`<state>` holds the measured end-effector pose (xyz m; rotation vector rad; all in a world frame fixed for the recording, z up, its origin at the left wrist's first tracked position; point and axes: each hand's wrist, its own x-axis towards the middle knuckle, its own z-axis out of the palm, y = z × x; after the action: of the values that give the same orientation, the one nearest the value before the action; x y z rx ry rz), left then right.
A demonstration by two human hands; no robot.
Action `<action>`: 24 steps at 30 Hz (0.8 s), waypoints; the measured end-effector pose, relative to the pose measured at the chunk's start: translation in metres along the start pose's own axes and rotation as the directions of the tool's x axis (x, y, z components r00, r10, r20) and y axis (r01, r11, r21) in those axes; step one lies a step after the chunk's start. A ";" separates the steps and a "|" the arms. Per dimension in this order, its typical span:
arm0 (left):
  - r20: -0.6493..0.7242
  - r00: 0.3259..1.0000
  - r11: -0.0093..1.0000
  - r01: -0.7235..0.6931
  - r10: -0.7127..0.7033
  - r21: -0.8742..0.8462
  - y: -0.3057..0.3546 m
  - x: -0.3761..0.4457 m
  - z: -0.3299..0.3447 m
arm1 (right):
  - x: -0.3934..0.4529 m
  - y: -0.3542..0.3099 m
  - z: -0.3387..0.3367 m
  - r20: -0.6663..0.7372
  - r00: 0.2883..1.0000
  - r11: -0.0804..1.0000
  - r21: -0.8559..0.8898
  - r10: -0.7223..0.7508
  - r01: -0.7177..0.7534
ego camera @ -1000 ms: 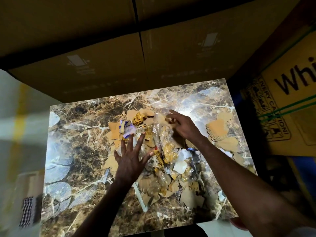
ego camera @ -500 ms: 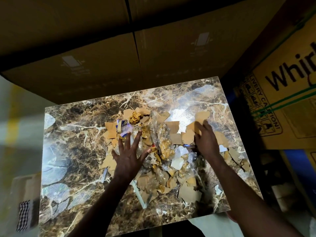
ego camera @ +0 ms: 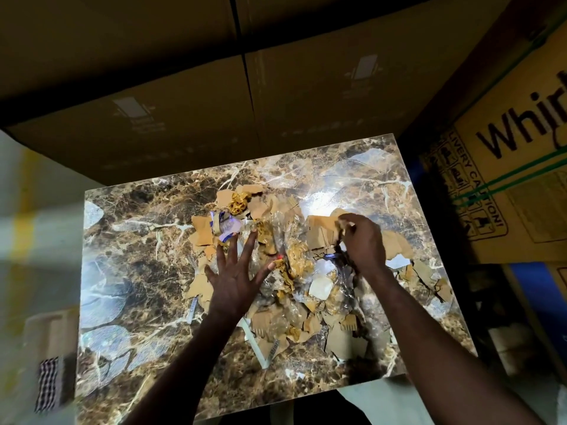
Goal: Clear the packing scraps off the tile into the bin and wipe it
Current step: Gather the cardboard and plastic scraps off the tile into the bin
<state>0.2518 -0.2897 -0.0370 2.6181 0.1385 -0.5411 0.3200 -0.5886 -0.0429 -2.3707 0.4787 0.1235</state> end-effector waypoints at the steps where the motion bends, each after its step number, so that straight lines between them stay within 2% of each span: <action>1: 0.000 1.000 1.000 -0.001 0.001 -0.003 -0.001 0.000 0.000 | 0.005 0.003 -0.002 -0.040 0.999 1.000 0.001 0.003 -0.003; 3: 0.002 1.000 1.000 -0.001 0.001 -0.008 -0.001 0.000 -0.001 | 0.015 0.008 -0.003 -0.050 0.998 0.998 -0.046 0.029 -0.031; 6: 0.001 1.000 1.000 -0.005 0.005 -0.008 -0.001 -0.001 0.000 | 0.022 0.007 0.007 0.058 0.997 0.996 -0.076 0.058 -0.053; 13: 0.003 1.000 1.000 -0.012 0.012 -0.005 -0.002 0.000 -0.002 | 0.008 -0.018 0.033 0.189 0.979 0.993 -0.074 -0.080 0.095; 16: 0.011 1.000 1.000 -0.013 0.013 0.020 -0.002 0.000 -0.004 | 0.001 -0.014 0.025 0.135 0.985 0.994 -0.025 -0.106 0.110; 18: 0.006 1.000 1.000 -0.017 0.017 0.020 -0.003 -0.001 -0.004 | -0.001 0.004 0.008 0.047 0.997 0.995 -0.068 -0.066 0.069; 21: 0.011 1.000 1.000 -0.018 0.018 0.008 -0.002 -0.001 -0.004 | -0.010 0.055 -0.035 -0.119 0.991 0.973 -0.217 0.057 -0.082; 24: 0.014 1.000 1.000 -0.021 0.021 0.003 -0.002 -0.001 -0.004 | -0.026 0.108 -0.070 -0.190 0.962 0.893 -0.369 0.198 -0.257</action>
<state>0.2521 -0.2858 -0.0341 2.6154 0.1058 -0.5532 0.2526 -0.7015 -0.0527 -2.7180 0.8764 0.1644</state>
